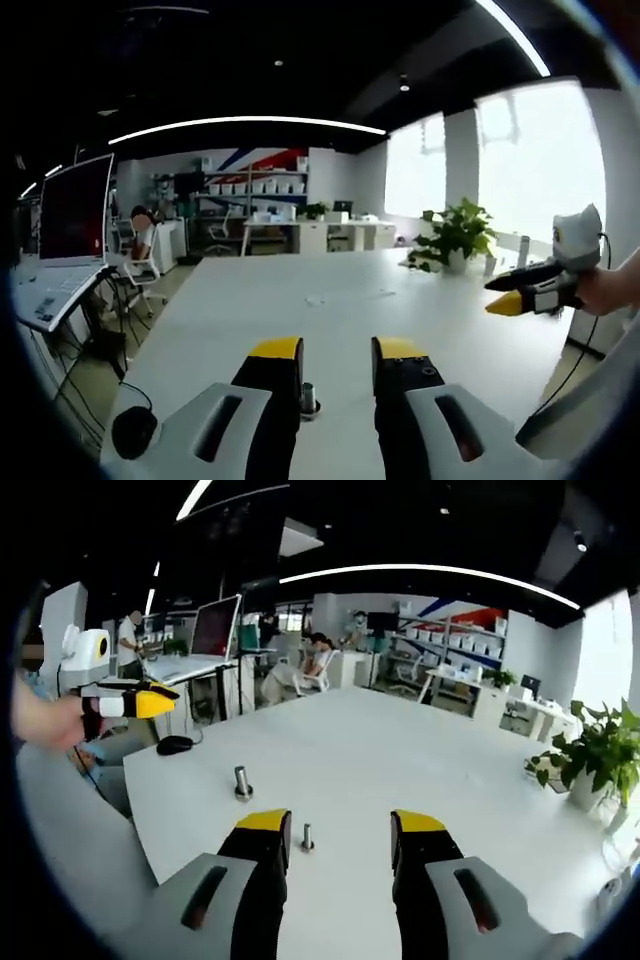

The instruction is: Place the washer onto the threaded stud by aligning its center hole with the stud, sliding it down to the base, and recovering from edge contact or off-axis alignment until the washer reaches the visible bottom stop.

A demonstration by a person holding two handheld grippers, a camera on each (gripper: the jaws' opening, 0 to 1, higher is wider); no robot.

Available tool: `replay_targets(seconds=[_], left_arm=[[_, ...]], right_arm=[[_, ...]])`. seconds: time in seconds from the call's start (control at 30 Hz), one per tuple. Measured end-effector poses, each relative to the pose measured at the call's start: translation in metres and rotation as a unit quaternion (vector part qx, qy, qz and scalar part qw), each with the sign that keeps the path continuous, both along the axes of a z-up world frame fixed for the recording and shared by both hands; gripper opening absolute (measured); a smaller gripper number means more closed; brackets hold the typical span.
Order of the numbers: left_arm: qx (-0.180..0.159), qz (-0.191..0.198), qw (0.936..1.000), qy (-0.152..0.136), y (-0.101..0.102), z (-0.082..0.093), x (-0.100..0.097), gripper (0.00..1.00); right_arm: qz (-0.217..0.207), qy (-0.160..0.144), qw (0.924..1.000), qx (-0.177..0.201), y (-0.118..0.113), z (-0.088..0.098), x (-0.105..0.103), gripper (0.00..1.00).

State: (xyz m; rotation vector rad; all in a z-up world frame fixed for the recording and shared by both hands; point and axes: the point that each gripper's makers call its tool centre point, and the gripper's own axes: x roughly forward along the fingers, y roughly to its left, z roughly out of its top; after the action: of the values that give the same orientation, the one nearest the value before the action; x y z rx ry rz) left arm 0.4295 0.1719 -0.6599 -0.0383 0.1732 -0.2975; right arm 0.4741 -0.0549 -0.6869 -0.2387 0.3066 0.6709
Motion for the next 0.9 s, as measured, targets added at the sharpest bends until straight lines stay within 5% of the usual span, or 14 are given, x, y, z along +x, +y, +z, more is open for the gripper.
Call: replay_targets(seconds=[0.2, 0.37, 0.57, 0.7, 0.9], left_arm=[[0.008, -0.001, 0.9999, -0.006, -0.001, 0.0, 0.002, 0.26], [0.015, -0.006, 0.9999, -0.005, -0.002, -0.001, 0.004, 0.27], [0.017, -0.006, 0.9998, -0.011, -0.002, 0.002, 0.003, 0.27], [0.018, -0.004, 0.9996, -0.02, -0.001, 0.006, 0.004, 0.28], [0.014, 0.009, 0.9995, -0.027, 0.006, 0.01, 0.003, 0.28]], right_arm=[[-0.071, 0.011, 0.9941, 0.082, -0.02, 0.007, -0.002, 0.42], [-0.056, -0.016, 0.9975, 0.04, -0.019, 0.0, -0.012, 0.45], [-0.066, -0.018, 0.9958, 0.061, -0.019, -0.001, -0.01, 0.46], [-0.063, -0.05, 0.9952, 0.055, -0.02, 0.007, -0.008, 0.46], [-0.079, -0.033, 0.9942, 0.064, -0.026, 0.001, -0.008, 0.47]])
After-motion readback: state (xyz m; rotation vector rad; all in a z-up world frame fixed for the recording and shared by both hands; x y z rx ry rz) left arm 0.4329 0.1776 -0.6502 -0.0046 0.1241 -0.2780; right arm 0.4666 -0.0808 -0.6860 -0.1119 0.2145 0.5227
